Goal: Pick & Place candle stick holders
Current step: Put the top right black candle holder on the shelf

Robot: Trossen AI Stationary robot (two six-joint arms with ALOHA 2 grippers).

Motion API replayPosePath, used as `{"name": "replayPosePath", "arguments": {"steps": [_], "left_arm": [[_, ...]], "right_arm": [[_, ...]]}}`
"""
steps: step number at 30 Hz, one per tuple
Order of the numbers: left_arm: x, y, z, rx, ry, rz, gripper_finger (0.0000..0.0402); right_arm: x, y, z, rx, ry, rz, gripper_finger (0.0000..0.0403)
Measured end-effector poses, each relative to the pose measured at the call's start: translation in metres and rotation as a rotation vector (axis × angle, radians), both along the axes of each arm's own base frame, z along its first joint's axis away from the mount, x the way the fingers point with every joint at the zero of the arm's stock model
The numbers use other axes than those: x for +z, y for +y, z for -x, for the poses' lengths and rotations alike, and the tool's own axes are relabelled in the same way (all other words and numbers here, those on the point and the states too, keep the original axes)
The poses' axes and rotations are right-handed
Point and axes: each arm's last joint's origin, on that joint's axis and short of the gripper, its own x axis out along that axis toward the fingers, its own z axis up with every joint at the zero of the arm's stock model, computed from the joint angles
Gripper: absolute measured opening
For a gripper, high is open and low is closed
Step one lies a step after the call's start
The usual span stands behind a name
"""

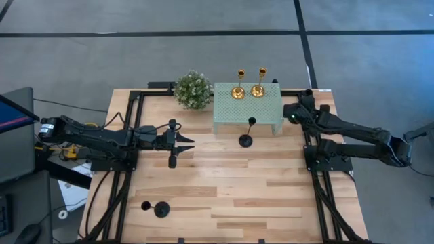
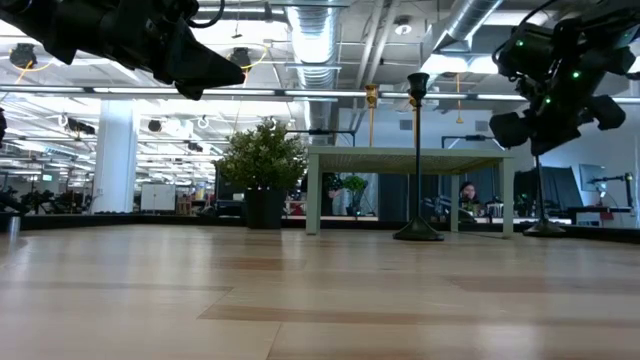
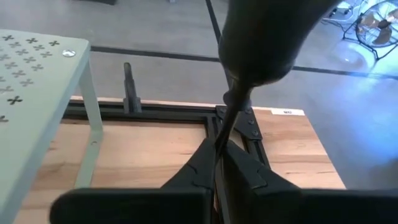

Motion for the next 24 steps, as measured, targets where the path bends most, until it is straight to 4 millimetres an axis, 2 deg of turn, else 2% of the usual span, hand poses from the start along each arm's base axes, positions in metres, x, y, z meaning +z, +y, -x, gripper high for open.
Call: {"name": "replayPosePath", "arguments": {"steps": [14, 18, 24], "left_arm": [[0.0, 0.0, 0.0, 0.0, 0.0, 0.0, 0.0095], [0.0, 0.0, 0.0, 0.0, 0.0, 0.0, 0.0095], [0.0, 0.0, 0.0, 0.0, 0.0, 0.0, 0.0095]], "right_arm": [[0.003, 0.006, -0.005, 0.083, 0.03, -0.015, 0.0002], [0.02, 0.005, -0.011, 0.146, 0.029, -0.021, 0.0001], [0.058, 0.004, -0.018, 0.217, 0.035, 0.033, 0.0001]]}}
